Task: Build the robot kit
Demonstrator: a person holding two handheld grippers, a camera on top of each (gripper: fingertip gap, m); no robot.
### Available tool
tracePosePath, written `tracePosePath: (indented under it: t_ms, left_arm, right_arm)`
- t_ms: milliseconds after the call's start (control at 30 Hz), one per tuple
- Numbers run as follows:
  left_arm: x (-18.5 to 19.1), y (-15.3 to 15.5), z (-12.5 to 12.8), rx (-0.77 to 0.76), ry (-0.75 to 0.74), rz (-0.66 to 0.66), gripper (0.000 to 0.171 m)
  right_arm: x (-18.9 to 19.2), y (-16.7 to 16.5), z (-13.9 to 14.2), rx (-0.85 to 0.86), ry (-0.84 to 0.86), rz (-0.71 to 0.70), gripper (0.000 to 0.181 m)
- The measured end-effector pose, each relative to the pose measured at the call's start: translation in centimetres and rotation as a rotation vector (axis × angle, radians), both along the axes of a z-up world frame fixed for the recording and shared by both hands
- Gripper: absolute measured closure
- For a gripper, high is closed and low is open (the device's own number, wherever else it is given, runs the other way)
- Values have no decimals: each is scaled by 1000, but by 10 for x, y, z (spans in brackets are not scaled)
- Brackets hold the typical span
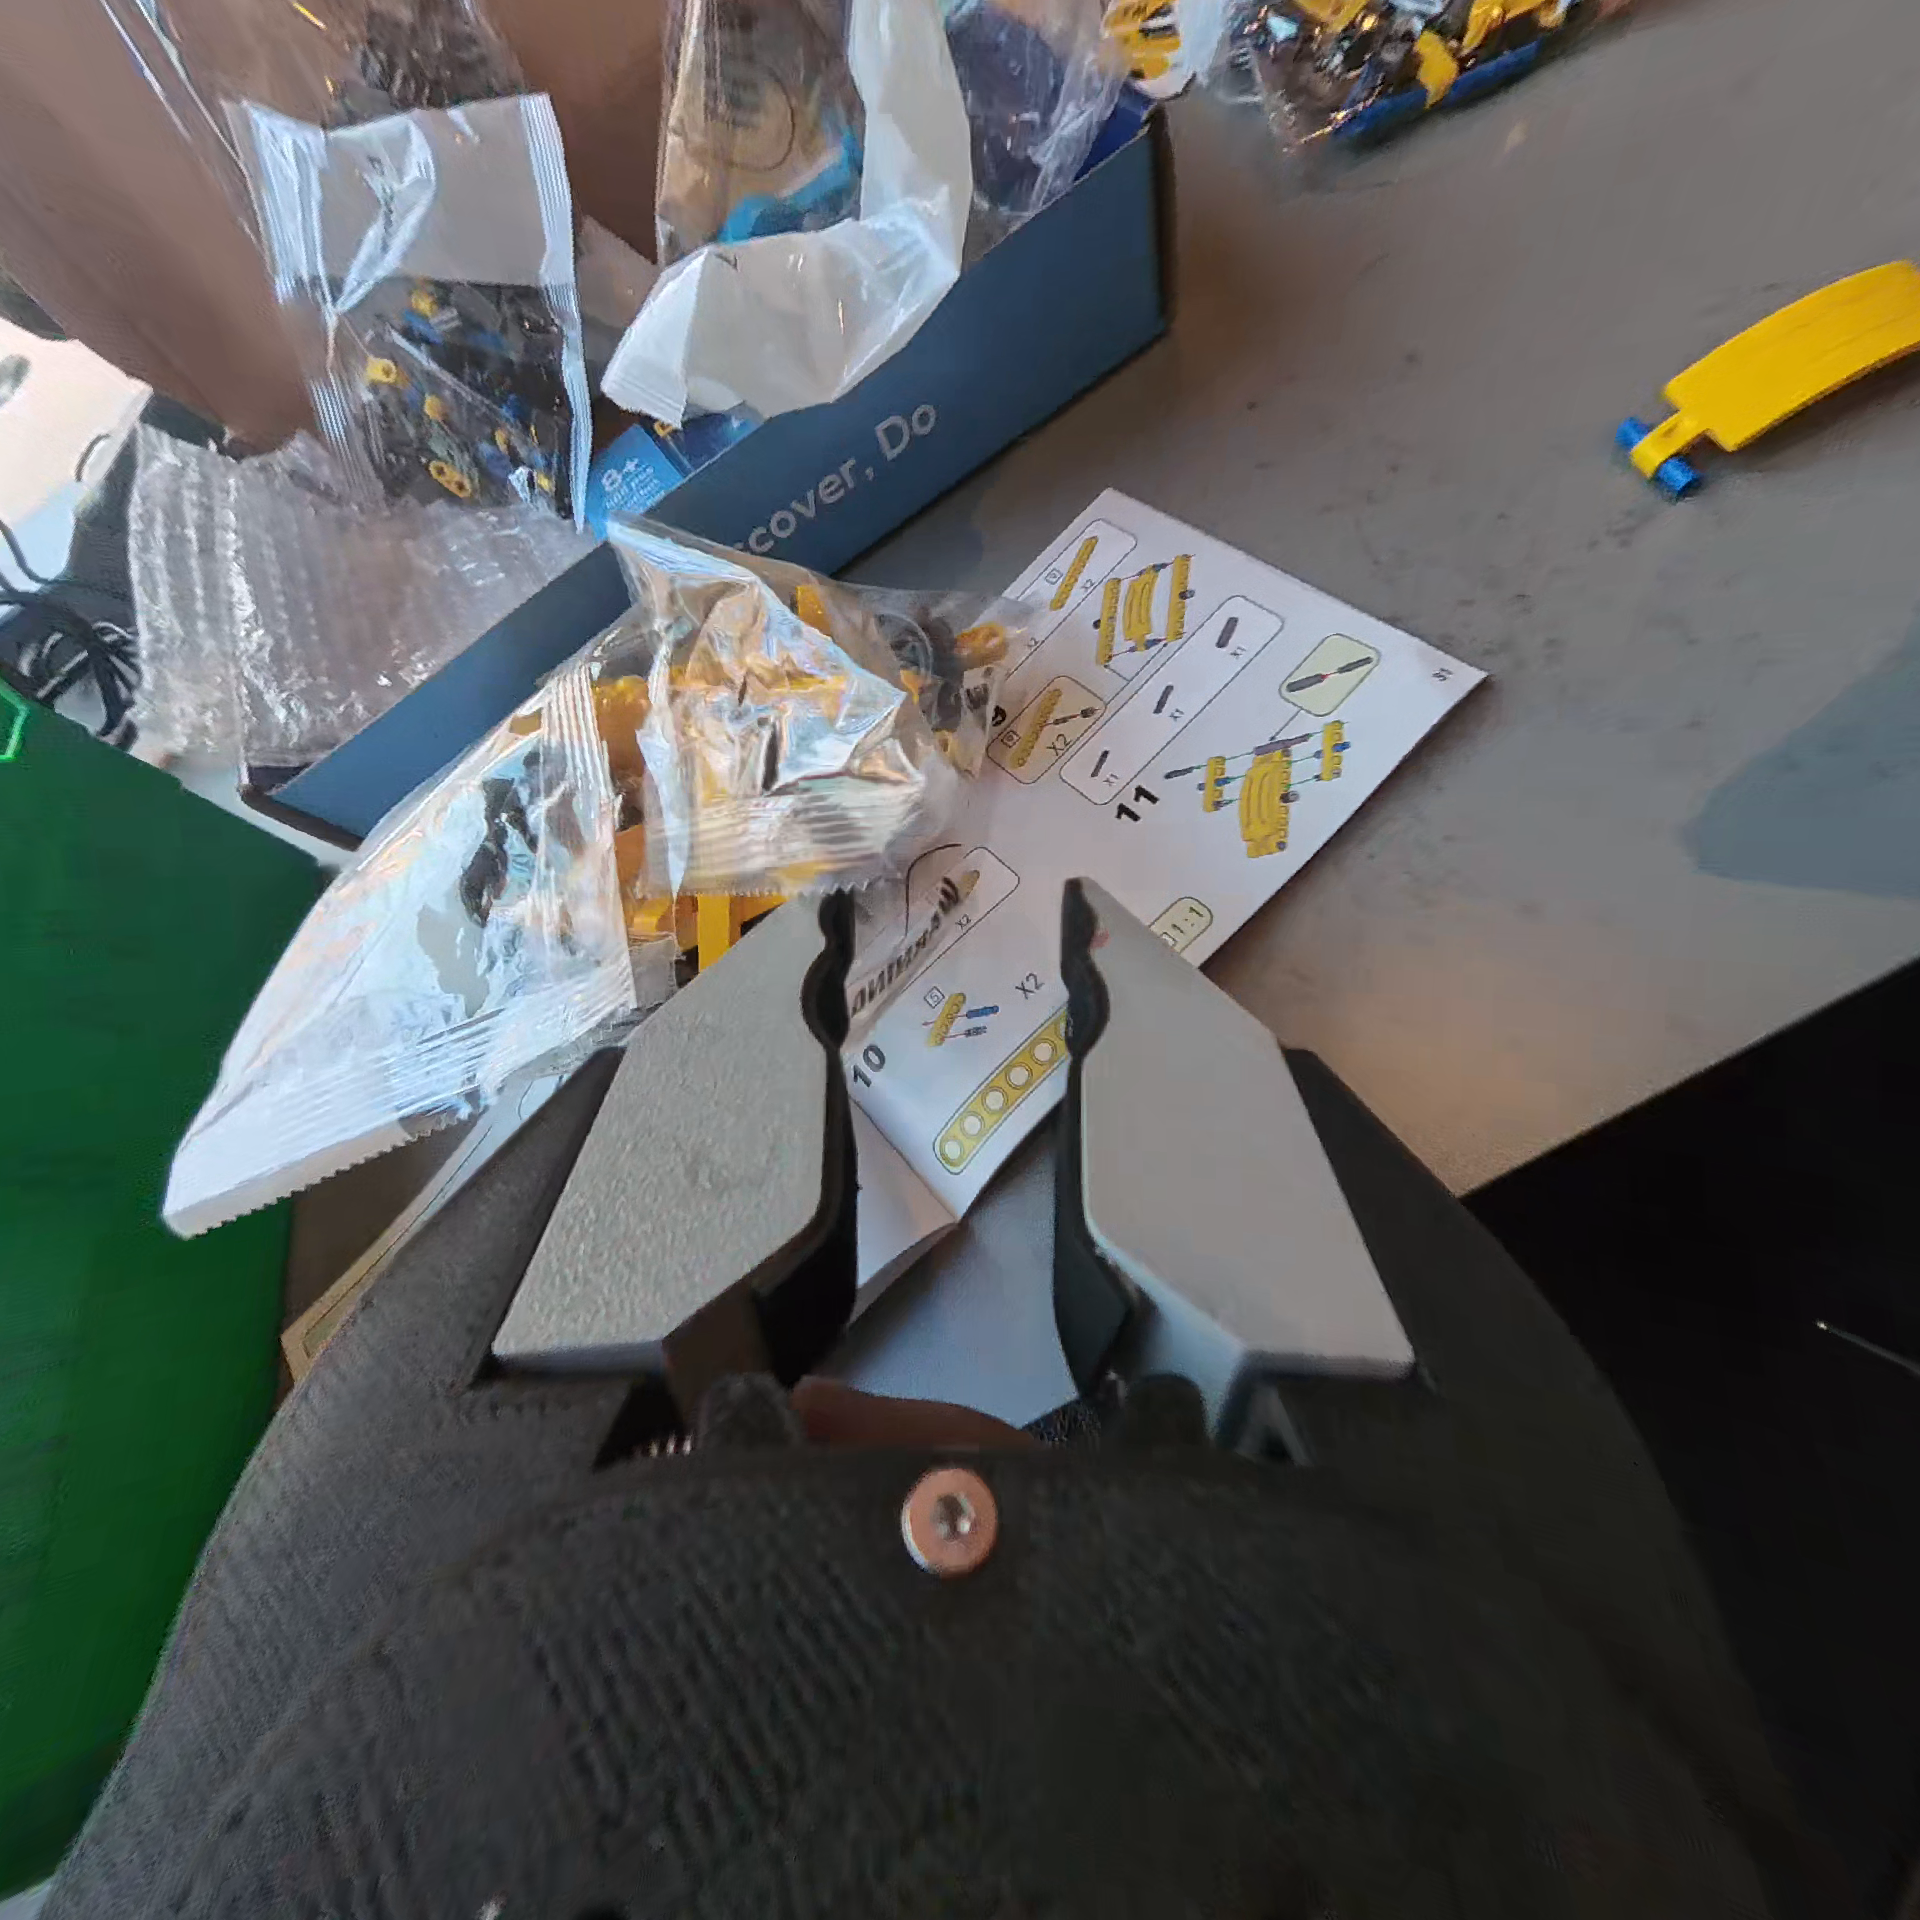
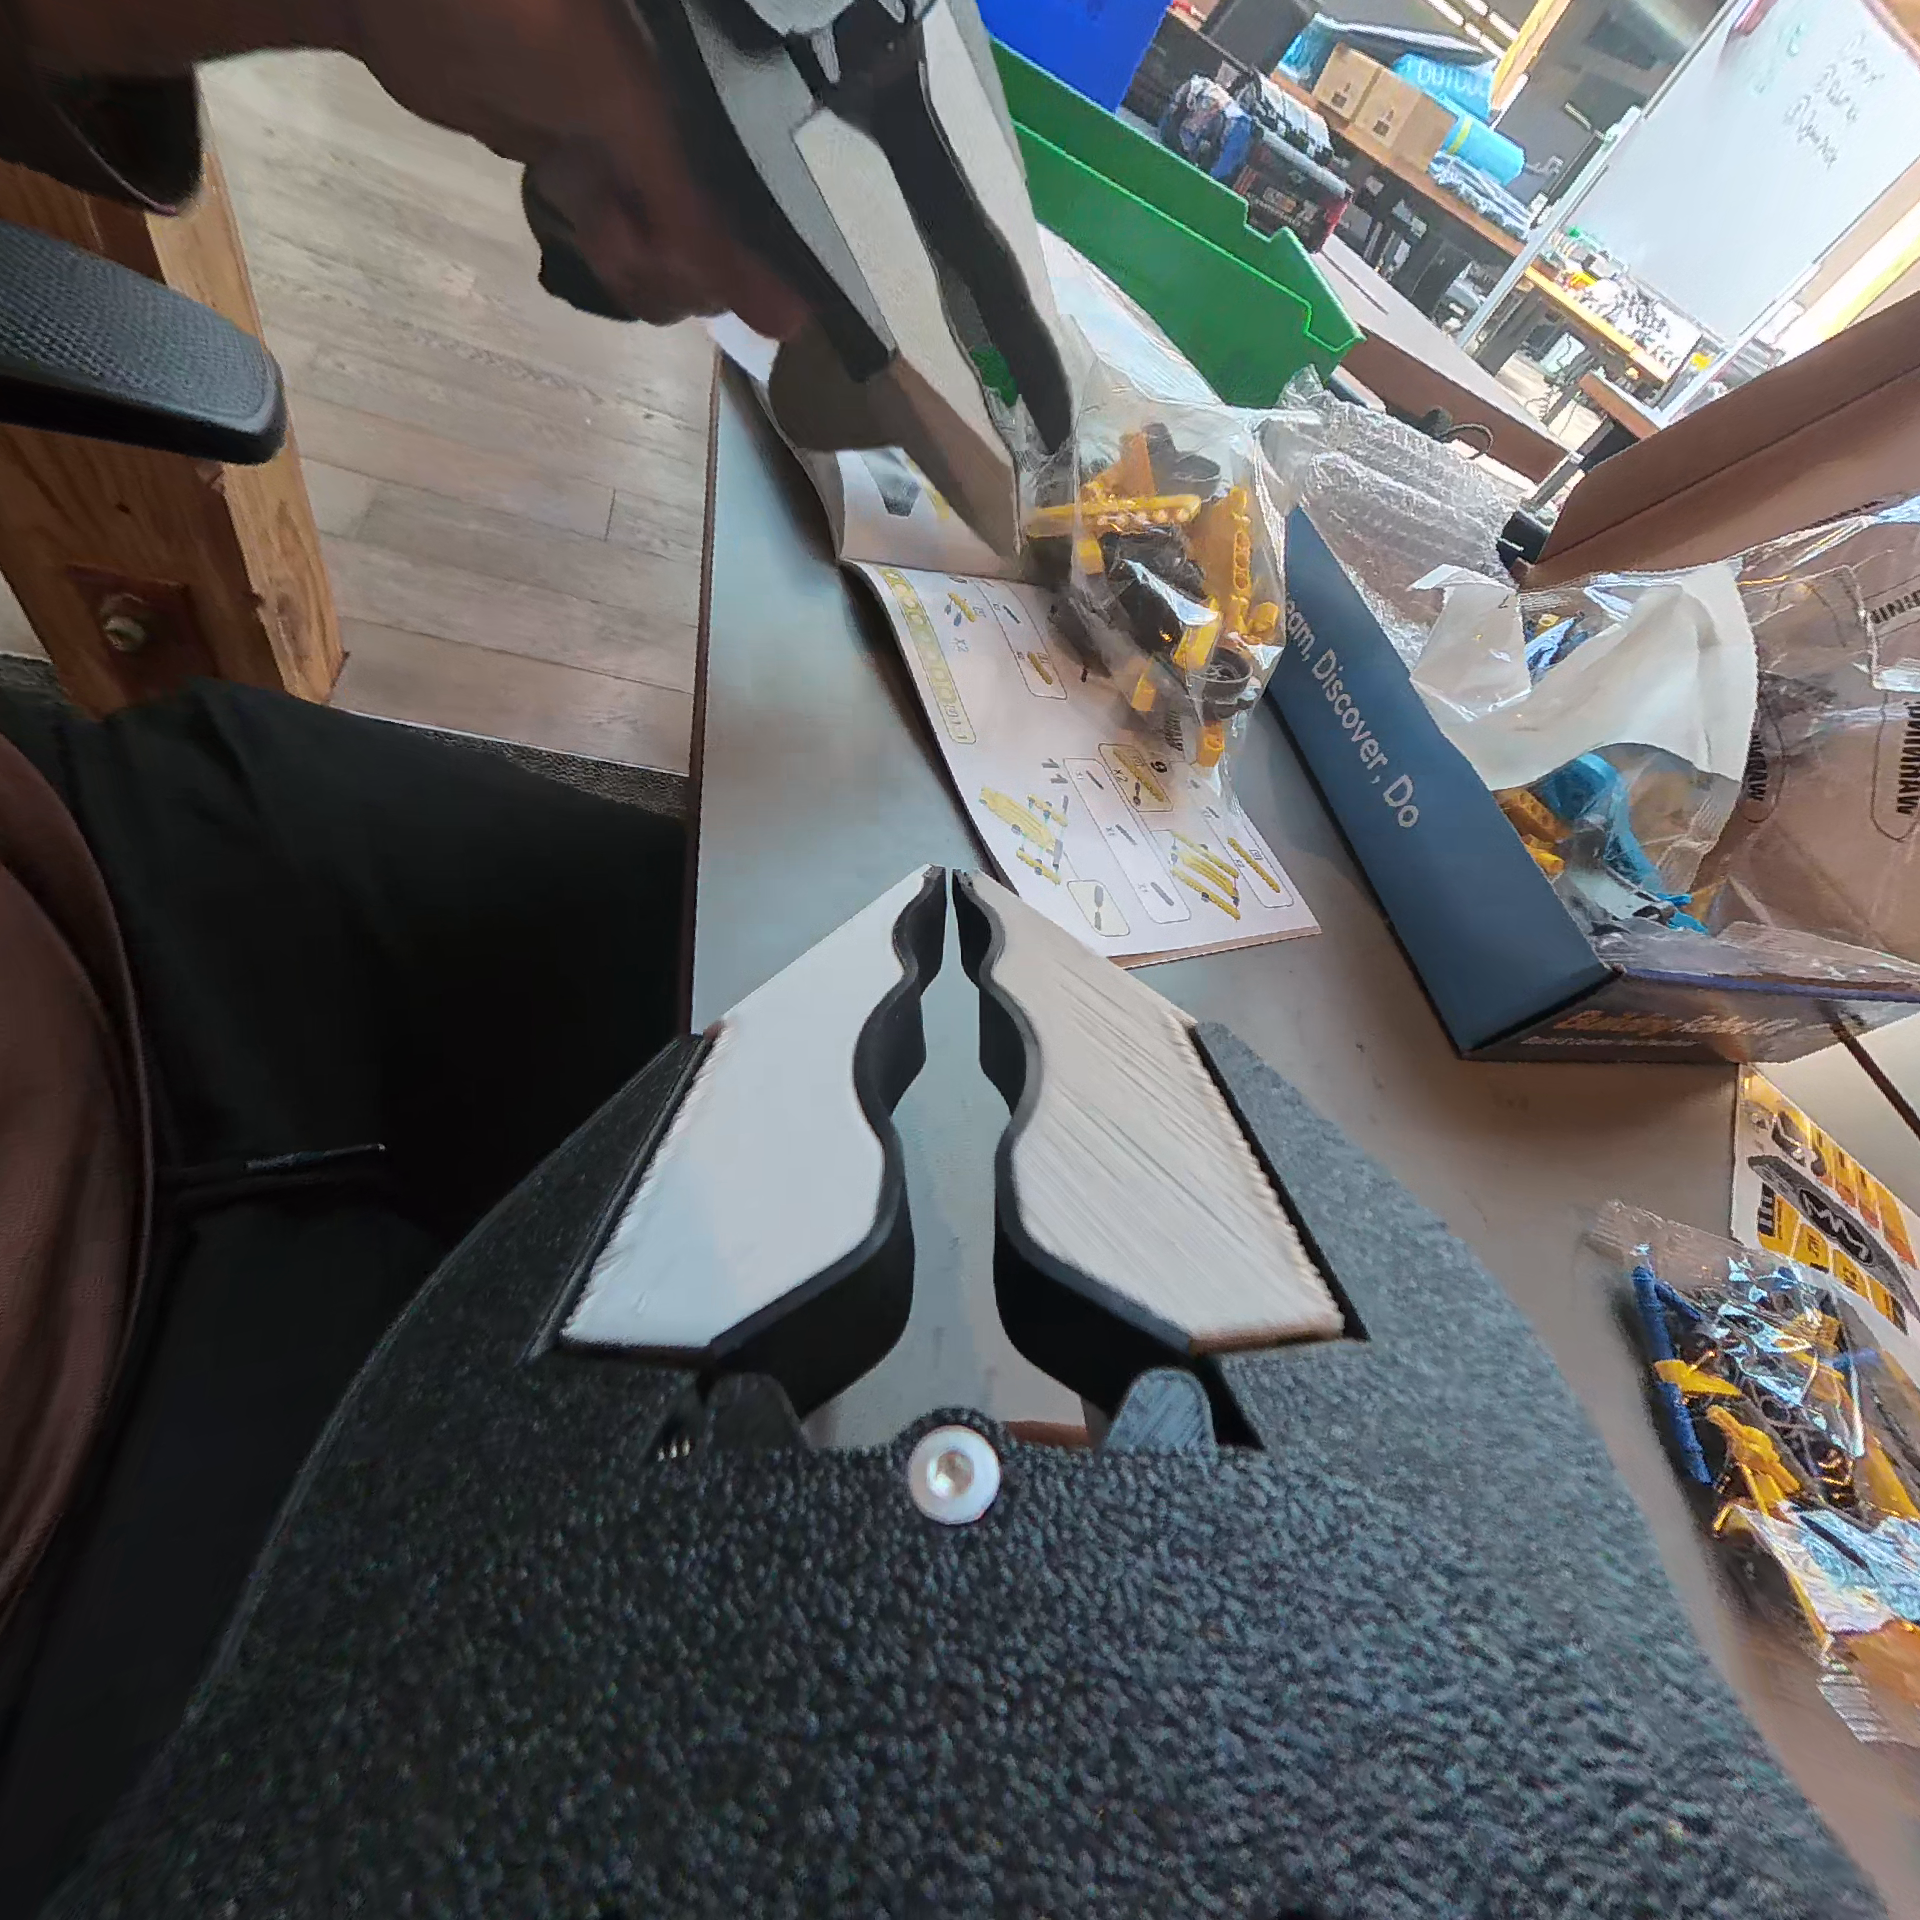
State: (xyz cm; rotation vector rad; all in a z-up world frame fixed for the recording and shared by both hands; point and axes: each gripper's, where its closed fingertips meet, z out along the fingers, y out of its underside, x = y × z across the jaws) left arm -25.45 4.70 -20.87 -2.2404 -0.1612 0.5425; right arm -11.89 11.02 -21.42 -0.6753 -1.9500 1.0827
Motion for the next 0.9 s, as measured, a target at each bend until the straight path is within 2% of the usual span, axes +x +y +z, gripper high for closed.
tracePosePath:
  t_ms: [133,200,300,400,500,600,633,700,800,900]
  left_arm:
    - [-3,-20,26,100,7,55,141]
    - [-12,-32,38,144,30,94,156]
    - [-25,-38,33,88,44,118,162]
    - [-35,-34,26,22,151,123,171]
    - [-29,-21,9,-37,151,53,171]
    - [5,1,-1,-7,122,-178,171]
    - [6,5,5,35,163,-192,171]
    - [-9,0,9,30,193,-107,171]
    - [-28,-6,10,36,132,-33,171]
    - [-54,-13,16,-39,251,53,171]
  right_arm:
    - [3,1,0,6,4,-2,180]
    - [3,1,0,2,1,-2,180]
    - [2,1,-3,4,-21,2,180]
    - [1,0,-5,6,-38,2,180]
    - [0,1,-5,5,-37,0,180]
    - [1,1,-4,6,-27,-1,180]
    - [1,1,-3,6,-22,0,180]
    - [1,1,-3,6,-17,0,180]
    - [1,1,-3,7,-16,0,180]
    - [1,0,-3,6,-24,2,180]
